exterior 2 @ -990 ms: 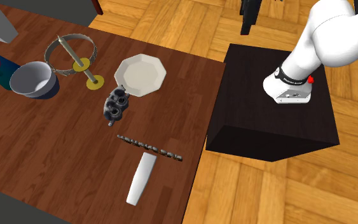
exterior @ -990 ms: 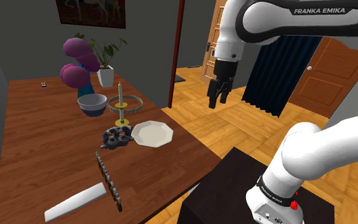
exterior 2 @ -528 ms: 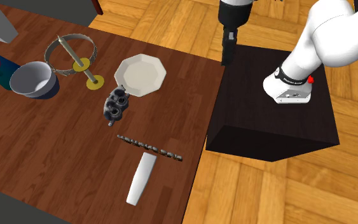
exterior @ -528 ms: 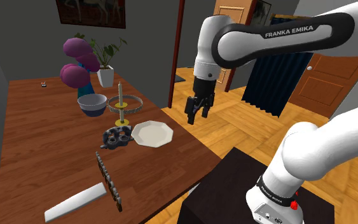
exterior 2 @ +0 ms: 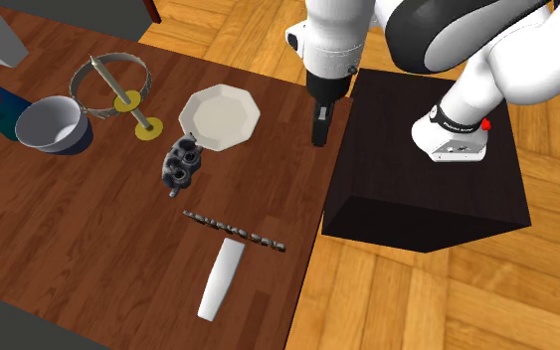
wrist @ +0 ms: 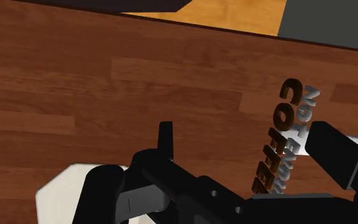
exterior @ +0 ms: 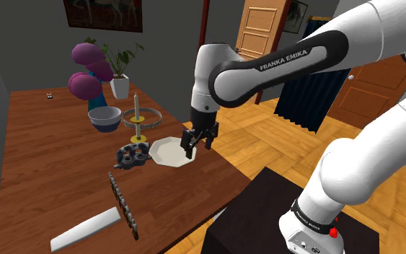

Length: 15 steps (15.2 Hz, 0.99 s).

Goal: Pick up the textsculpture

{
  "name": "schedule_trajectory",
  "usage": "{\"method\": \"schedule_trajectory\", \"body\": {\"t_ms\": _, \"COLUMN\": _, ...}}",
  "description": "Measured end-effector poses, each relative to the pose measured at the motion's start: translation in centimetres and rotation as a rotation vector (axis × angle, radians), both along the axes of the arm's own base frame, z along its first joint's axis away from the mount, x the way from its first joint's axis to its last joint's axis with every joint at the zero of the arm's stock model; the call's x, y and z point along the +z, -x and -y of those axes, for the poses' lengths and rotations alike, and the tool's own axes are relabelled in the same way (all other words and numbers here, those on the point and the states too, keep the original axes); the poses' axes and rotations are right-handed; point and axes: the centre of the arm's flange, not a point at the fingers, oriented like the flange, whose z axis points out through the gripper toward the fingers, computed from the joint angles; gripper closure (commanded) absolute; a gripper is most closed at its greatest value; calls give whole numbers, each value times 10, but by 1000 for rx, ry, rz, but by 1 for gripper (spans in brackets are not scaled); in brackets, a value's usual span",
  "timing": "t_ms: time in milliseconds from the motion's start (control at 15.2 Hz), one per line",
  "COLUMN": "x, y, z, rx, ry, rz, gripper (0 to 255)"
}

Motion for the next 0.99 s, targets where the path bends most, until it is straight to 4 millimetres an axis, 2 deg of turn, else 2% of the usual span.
{"method": "schedule_trajectory", "body": {"t_ms": 990, "x": -122, "y": -85, "z": -125, "rx": -68, "ry": 17, "rz": 47, "gripper": 0}}
